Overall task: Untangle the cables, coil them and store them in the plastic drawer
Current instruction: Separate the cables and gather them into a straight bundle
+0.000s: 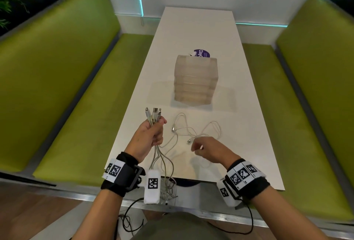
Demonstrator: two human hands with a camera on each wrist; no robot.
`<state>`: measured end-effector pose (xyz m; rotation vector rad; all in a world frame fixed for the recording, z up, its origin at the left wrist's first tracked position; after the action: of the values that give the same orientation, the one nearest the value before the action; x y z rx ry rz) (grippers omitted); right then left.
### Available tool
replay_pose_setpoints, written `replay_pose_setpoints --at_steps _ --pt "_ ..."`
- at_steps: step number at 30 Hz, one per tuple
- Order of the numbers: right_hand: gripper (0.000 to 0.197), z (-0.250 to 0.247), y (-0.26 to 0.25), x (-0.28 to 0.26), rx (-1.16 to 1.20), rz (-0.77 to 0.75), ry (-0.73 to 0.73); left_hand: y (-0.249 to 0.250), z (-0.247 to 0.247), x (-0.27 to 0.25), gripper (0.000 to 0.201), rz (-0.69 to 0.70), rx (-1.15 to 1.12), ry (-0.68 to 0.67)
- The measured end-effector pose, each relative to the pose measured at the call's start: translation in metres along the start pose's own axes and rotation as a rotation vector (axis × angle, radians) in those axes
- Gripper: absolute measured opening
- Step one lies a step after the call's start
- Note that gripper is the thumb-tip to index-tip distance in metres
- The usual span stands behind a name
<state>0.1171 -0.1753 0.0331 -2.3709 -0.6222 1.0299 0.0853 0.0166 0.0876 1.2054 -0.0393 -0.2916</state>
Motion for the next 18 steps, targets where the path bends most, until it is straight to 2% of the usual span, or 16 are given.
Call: replay_pose_setpoints --at_steps 3,9,13,18 --pt "0.019 -0.009 0.017 0.014 -0.020 0.052 0.105 -0.001 0.000 0.001 0.008 -0.002 -0.037 -0.017" --pt "0.031 -0.020 0.035 0.040 -0.123 0.139 0.283 -0.006 0.002 0.001 0.015 -0.042 -0.057 0.033" --pt "0.018 -0.020 0.054 0.046 -0.129 0.269 0.312 -0.006 0.003 0.000 0.017 -0.043 -0.050 0.022" --pt "0.018 -0.029 0.054 0.039 -0.053 0.296 0.183 -0.006 0.004 0.000 0.017 -0.047 -0.039 0.000"
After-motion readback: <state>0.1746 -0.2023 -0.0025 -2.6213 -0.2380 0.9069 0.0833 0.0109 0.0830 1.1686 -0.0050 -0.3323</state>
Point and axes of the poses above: each hand's wrist, its own x-axis towards the middle knuckle, its own z-axis out of the palm, y = z × x, the point moved 6 cm from there along x, towards the middle knuckle, and after that the axes turned 14 degrees about -y, right-handed, at the moved point
